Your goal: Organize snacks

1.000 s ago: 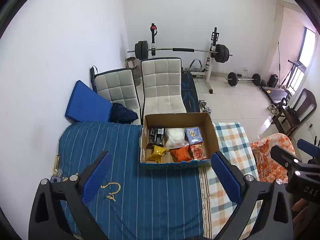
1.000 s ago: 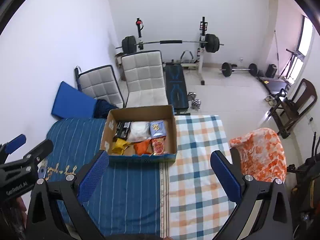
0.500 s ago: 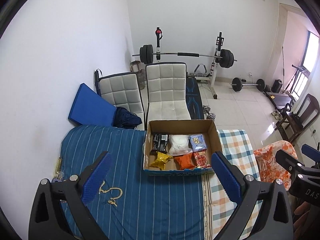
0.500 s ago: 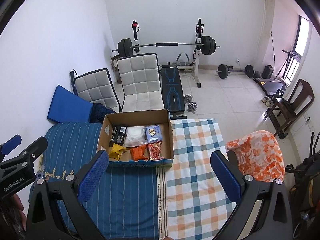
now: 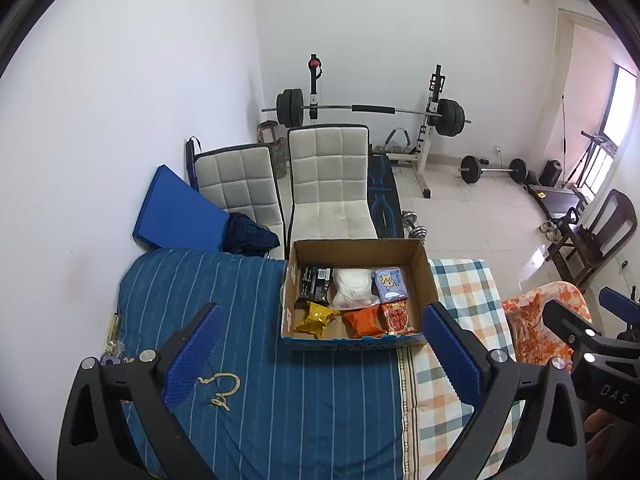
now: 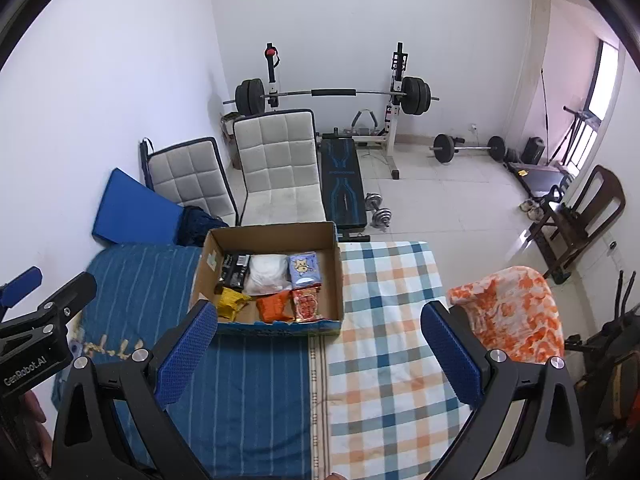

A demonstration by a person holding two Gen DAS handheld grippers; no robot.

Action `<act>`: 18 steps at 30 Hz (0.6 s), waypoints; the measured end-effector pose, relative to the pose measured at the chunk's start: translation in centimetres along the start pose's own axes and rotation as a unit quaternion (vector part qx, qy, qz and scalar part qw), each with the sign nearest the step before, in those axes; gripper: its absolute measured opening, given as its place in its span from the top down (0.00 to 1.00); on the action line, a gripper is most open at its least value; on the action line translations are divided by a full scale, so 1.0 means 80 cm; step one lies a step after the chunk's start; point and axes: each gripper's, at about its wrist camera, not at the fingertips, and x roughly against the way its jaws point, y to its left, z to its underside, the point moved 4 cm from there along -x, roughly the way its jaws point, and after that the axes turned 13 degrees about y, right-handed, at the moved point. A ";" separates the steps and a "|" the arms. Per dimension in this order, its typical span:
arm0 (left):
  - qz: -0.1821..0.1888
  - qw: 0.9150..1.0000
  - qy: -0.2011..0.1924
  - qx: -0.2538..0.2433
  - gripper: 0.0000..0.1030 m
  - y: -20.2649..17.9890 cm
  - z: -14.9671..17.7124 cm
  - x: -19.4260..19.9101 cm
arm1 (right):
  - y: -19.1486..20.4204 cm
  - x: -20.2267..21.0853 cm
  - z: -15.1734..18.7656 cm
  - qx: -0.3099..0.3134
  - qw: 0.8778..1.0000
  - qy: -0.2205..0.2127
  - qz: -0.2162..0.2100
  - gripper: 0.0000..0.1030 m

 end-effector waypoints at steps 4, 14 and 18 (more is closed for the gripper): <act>0.002 1.000 0.007 0.001 0.01 -0.004 0.002 -0.003 | 0.003 -0.002 0.002 0.007 1.000 0.003 0.010 0.00; 0.001 1.000 0.007 0.009 0.01 -0.001 0.004 -0.006 | 0.005 -0.005 0.004 0.009 1.000 0.003 0.011 0.00; 0.002 1.000 0.008 0.007 0.01 -0.003 0.006 -0.006 | 0.004 -0.008 0.008 0.009 1.000 0.004 0.009 0.00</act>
